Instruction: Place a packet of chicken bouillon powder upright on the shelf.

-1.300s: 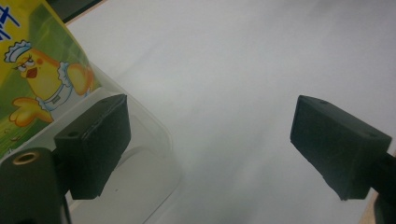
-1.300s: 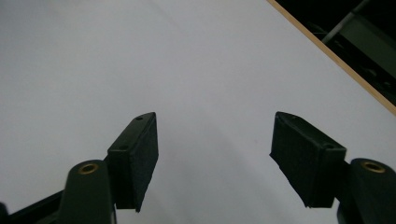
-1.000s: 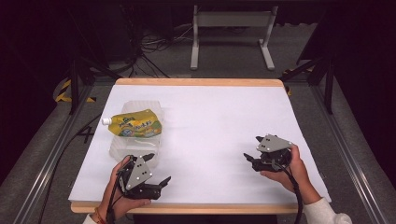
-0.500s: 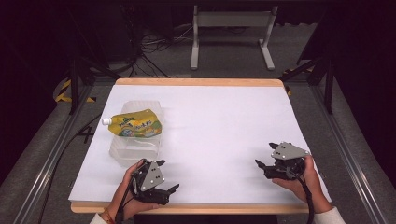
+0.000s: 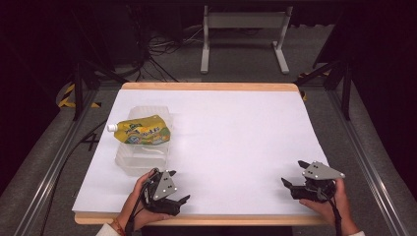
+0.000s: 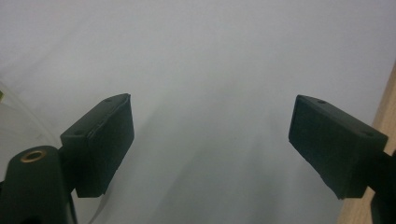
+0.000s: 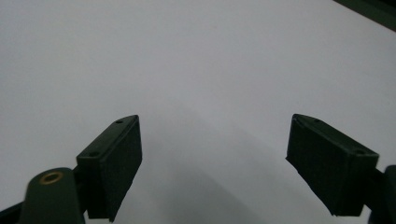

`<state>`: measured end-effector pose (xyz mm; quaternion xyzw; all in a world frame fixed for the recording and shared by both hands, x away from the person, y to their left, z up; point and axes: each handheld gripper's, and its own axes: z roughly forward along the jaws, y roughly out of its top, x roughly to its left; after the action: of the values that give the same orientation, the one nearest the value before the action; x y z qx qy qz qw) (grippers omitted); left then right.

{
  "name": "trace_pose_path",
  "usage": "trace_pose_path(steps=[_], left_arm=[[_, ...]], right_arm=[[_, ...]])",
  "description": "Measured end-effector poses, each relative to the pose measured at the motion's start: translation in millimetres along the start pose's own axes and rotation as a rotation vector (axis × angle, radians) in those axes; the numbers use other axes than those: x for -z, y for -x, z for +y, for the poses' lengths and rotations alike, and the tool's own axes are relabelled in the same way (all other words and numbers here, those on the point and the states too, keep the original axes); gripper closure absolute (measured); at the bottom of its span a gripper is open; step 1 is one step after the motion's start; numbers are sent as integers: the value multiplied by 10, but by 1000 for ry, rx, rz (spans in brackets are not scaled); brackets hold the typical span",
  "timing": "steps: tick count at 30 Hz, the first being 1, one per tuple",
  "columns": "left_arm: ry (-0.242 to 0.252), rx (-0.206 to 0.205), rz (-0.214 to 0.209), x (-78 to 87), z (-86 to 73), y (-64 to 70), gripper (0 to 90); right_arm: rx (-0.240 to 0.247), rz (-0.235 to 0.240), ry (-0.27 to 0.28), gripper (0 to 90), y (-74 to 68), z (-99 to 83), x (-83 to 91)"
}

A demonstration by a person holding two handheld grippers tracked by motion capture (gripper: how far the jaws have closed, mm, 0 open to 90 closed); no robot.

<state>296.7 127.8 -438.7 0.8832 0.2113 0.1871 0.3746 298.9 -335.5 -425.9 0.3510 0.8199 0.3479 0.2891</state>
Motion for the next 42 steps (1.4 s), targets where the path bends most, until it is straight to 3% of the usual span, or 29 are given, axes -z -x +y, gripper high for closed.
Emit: trace_pose_path(steps=[9,21,42], left_arm=[[-9,-4,-9,-51,-6,-23,140],[-12,-15,-28,-71,13,-5,134],[-13,-17,-35,-66,25,18,127]], right_arm=[[-45,-51,-13,167,5,-200,121],[-12,-59,-23,166,-37,-223,103],[-8,-70,-13,165,-40,-212,120]])
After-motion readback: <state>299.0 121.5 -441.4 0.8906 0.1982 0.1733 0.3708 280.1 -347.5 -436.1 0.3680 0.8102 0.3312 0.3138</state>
